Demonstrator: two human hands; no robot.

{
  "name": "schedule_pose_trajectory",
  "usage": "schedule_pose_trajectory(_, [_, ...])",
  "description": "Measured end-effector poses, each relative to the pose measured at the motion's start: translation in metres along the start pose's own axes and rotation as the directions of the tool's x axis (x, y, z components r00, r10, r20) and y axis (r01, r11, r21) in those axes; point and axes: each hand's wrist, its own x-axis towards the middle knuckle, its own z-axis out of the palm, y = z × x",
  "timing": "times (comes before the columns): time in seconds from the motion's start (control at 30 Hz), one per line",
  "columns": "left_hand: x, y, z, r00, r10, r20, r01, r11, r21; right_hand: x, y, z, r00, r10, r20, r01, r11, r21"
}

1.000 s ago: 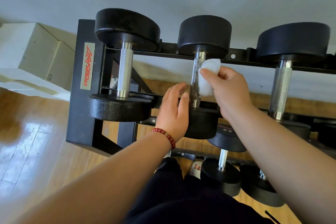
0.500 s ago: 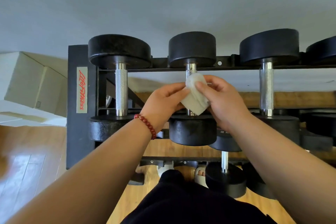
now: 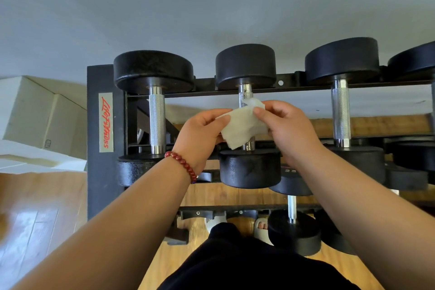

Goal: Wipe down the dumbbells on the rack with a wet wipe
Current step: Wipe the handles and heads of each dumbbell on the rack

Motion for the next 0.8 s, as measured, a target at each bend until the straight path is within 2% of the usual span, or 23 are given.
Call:
schedule_pose_trajectory(0.17, [0.003,0.001,0.005,0.993,-0.117,-0.022,0.110,0.971,-0.213,0.003,-0.002,-0.001,0.999,-0.006,0.033,0.006,1.000,-0.017])
schedule_pose_trajectory(0.4, [0.007,0.007,0.010,0.981,-0.189,-0.041,0.168,0.938,-0.304,0.001,-0.009,-0.001,0.998,-0.042,0.052,0.049,0.988,-0.146])
schedule_pose_trajectory(0.53, [0.008,0.007,0.011,0.984,-0.178,-0.015,0.166,0.940,-0.298,-0.002,-0.011,0.001,0.999,-0.030,0.039,0.030,1.000,0.000])
schedule_pose_trajectory(0.63, [0.009,0.005,0.012,0.988,-0.152,-0.017,0.143,0.960,-0.242,0.005,-0.003,0.001,0.995,-0.105,-0.003,0.102,0.980,-0.171])
schedule_pose_trajectory(0.7, [0.010,0.004,0.013,0.990,-0.138,-0.040,0.126,0.968,-0.216,0.010,0.000,0.000,0.994,-0.110,-0.015,0.102,0.956,-0.277])
schedule_pose_trajectory(0.8, [0.010,0.004,0.015,0.989,-0.117,-0.088,0.097,0.974,-0.206,0.012,0.004,0.001,0.981,-0.182,-0.063,0.145,0.913,-0.380])
